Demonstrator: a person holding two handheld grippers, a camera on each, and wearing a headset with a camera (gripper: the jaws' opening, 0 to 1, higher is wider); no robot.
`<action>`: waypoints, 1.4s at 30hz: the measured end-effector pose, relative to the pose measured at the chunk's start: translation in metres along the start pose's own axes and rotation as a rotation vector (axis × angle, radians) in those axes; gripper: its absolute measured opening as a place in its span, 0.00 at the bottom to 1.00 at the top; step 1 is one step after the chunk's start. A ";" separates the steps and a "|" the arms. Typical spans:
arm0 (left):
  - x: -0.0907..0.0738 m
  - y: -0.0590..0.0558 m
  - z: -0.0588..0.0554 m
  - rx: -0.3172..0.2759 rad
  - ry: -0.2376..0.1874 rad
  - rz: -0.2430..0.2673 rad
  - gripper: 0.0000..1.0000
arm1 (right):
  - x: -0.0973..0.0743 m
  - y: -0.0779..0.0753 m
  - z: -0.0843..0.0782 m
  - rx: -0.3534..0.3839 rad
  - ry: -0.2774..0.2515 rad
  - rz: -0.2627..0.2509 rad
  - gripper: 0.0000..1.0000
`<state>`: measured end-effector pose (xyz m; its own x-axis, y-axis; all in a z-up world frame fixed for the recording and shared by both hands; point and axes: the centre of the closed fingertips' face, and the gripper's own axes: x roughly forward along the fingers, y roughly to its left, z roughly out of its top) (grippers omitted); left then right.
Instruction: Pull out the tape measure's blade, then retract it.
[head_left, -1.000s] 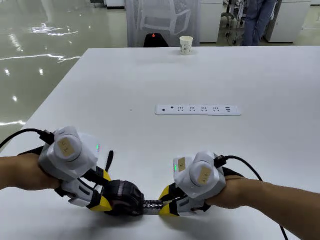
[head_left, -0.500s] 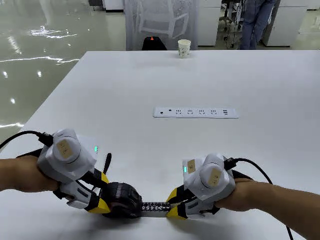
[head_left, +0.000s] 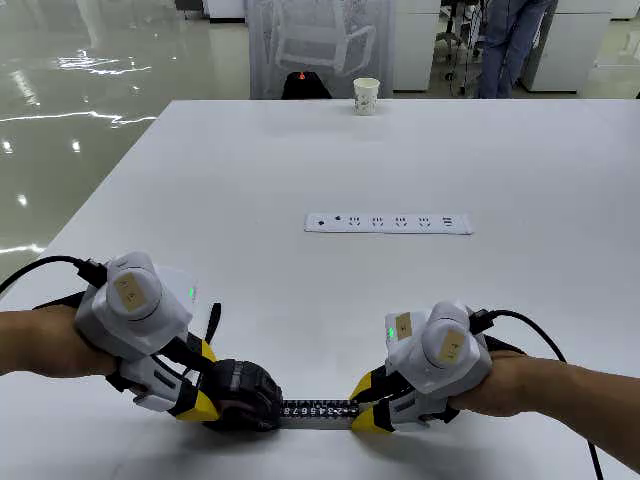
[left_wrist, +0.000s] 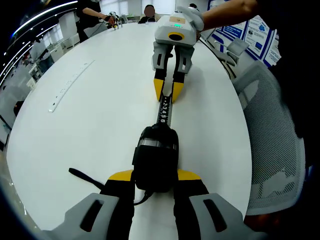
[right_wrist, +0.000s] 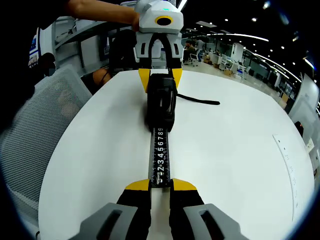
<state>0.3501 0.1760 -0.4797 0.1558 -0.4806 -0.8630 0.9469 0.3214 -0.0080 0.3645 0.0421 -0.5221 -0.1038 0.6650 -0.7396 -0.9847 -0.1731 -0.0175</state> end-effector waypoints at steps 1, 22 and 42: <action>0.000 0.000 0.000 0.000 0.000 0.000 0.24 | -0.001 0.000 -0.001 0.003 0.002 -0.001 0.09; 0.000 -0.001 0.000 0.003 0.011 0.000 0.24 | -0.019 0.003 -0.020 0.029 0.023 -0.008 0.09; 0.000 0.000 0.000 -0.004 0.012 -0.001 0.24 | -0.037 0.004 -0.039 0.043 0.039 -0.022 0.09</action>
<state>0.3499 0.1756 -0.4799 0.1514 -0.4715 -0.8688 0.9458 0.3245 -0.0113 0.3698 -0.0113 -0.5210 -0.0775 0.6391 -0.7652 -0.9919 -0.1269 -0.0055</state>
